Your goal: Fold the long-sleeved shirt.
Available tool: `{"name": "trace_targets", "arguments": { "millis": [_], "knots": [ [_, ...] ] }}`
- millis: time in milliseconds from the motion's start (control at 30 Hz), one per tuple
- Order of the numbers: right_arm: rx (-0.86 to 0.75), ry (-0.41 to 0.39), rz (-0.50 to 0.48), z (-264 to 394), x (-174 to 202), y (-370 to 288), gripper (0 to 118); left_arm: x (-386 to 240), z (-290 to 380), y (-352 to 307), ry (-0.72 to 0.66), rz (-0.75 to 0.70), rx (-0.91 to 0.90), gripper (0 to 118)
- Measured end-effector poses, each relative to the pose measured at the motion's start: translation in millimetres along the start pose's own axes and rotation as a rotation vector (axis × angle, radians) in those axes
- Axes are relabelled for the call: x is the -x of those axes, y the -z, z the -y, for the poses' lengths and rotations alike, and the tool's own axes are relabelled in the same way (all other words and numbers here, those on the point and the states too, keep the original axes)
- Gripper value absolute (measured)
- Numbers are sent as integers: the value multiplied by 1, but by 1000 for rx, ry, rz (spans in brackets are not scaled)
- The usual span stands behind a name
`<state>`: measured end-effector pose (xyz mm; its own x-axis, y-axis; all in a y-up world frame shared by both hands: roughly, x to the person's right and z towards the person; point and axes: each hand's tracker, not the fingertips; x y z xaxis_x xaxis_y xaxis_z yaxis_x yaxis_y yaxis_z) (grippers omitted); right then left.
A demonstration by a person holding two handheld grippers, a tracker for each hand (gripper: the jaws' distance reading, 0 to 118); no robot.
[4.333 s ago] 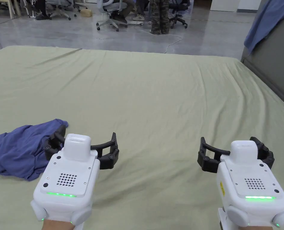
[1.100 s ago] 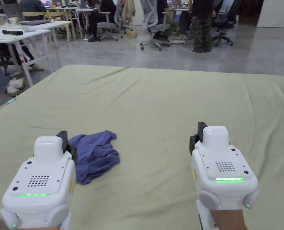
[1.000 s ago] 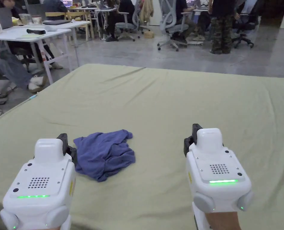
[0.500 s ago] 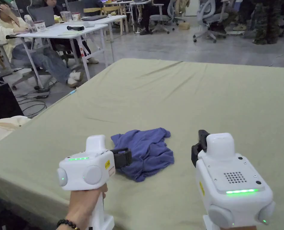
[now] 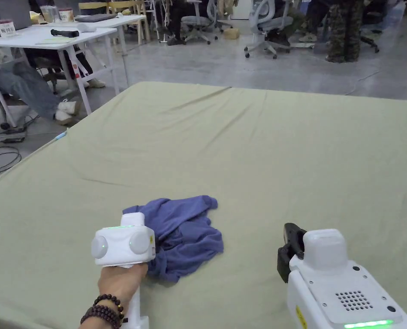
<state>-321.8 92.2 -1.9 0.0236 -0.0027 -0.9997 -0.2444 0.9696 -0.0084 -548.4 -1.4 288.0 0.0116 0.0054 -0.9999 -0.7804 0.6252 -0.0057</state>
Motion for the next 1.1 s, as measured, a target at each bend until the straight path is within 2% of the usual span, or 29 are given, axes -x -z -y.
{"name": "trace_targets", "arguments": {
  "millis": [67,200,400,467,600,733,800,867,900,933,967,1000,1033,1067,1100],
  "knots": [
    [11,19,7,0,-7,1,0,-2,-6,-11,25,45,-5,13],
    [25,59,46,-3,-29,-8,0,-16,-34,-73,-22,191,-149,12],
    [-18,90,155,-14,-82,-42,0,-123,-71,-177,92,409,-347,9],
    [-22,110,208,-17,-103,-57,0,-170,-71,-196,153,494,-350,9],
    [-53,155,331,-17,-148,-94,0,-279,-34,-206,260,662,-299,8],
    [-49,166,464,-10,-185,-127,0,-379,41,-188,384,749,-203,8],
    [-35,183,519,-5,-199,-139,0,-415,77,-169,410,782,-108,8],
    [-22,212,544,0,-211,-148,0,-436,108,-152,435,749,-61,9],
    [-15,225,550,3,-216,-152,0,-442,119,-146,426,734,-67,30],
    [2,230,558,5,-220,-155,0,-443,123,-145,421,667,-69,30],
    [11,233,558,6,-222,-157,0,-441,122,-144,405,654,-68,41],
    [24,236,552,8,-224,-158,0,-434,118,-143,378,675,-39,70],
    [27,236,544,10,-225,-159,0,-424,110,-144,359,692,-22,107],
    [30,235,539,11,-225,-160,0,-411,104,-152,342,706,-38,118],
    [37,228,531,12,-224,-158,0,-394,95,-166,308,679,-144,113]
  ]
}}
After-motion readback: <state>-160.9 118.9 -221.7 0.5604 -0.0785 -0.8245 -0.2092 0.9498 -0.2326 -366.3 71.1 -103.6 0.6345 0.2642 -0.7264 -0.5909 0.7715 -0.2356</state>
